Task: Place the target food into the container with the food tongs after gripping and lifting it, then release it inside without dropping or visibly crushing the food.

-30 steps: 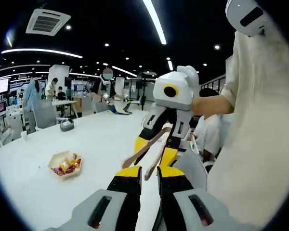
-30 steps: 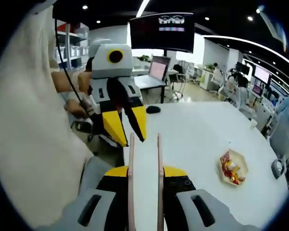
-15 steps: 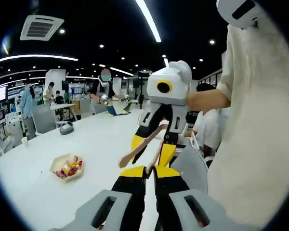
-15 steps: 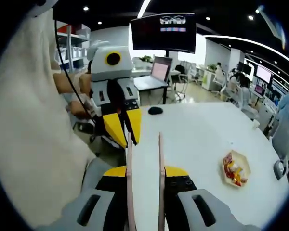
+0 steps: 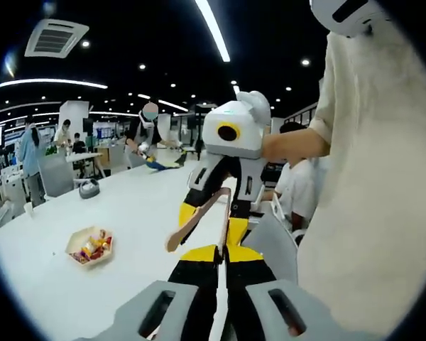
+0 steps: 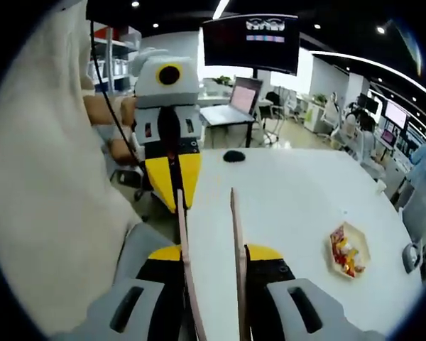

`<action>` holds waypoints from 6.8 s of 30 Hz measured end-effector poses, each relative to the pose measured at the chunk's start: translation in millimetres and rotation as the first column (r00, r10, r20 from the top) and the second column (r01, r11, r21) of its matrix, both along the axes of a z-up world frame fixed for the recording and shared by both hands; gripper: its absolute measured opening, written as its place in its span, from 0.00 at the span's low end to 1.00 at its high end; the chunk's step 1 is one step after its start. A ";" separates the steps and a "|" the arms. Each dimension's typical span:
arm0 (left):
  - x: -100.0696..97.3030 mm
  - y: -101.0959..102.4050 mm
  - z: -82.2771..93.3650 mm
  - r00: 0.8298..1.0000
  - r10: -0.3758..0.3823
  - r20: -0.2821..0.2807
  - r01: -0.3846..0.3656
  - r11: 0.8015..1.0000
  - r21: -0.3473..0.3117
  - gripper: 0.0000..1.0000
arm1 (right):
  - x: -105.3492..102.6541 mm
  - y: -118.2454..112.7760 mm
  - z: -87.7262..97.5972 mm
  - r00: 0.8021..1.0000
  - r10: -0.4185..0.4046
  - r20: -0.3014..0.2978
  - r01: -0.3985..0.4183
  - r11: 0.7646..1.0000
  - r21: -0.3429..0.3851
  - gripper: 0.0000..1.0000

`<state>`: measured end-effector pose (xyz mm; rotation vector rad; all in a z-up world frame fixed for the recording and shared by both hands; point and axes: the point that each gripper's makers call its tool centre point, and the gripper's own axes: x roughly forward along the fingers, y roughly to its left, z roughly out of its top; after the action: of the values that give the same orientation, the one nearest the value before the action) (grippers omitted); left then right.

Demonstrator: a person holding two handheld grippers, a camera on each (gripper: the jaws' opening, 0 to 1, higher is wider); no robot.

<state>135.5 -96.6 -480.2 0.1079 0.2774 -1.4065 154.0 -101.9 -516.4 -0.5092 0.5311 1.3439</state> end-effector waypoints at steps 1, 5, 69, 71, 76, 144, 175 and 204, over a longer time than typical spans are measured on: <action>0.1 0.5 0.7 1.000 0.002 -0.002 -0.002 1.000 -0.004 0.00 | 0.2 0.5 0.4 1.000 -0.001 0.000 0.001 1.000 0.004 0.32; -0.7 2.4 1.8 1.000 0.000 -0.006 0.000 1.000 -0.007 0.00 | 1.9 1.7 -0.1 1.000 -0.008 0.006 0.008 1.000 0.011 0.34; 27.5 6.2 -8.3 0.995 0.025 -0.098 -0.032 0.997 -0.069 0.00 | 26.1 -47.6 -10.1 0.975 -0.214 -0.052 0.219 0.967 0.127 0.48; 27.6 5.6 -8.9 0.995 0.020 -0.099 -0.027 0.997 -0.066 0.00 | 26.1 -48.9 -11.7 0.975 -0.218 -0.050 0.223 0.967 0.123 0.47; 27.7 4.4 -10.1 0.995 0.012 -0.104 -0.019 0.998 -0.068 0.00 | 28.0 -51.5 -11.5 0.973 -0.227 -0.041 0.230 0.966 0.120 0.45; 38.0 0.7 -95.9 0.989 0.009 -0.144 0.006 0.995 0.099 0.00 | 33.6 -59.8 -136.7 0.987 -0.158 0.019 0.157 0.948 -0.278 0.16; 99.6 -4.6 -208.6 0.987 0.093 -0.133 -0.049 0.952 0.301 0.01 | 102.4 -87.0 -203.0 0.979 -0.151 0.135 0.197 0.858 -0.474 0.17; 115.6 -13.8 -259.5 0.980 0.130 -0.152 -0.062 0.919 0.390 0.01 | 123.7 -100.9 -237.3 0.988 -0.090 0.125 0.147 0.794 -0.590 0.17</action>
<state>251.1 -110.4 -739.7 0.2899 0.6965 -1.2500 277.7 -202.8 -753.8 -1.0353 0.9069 1.0051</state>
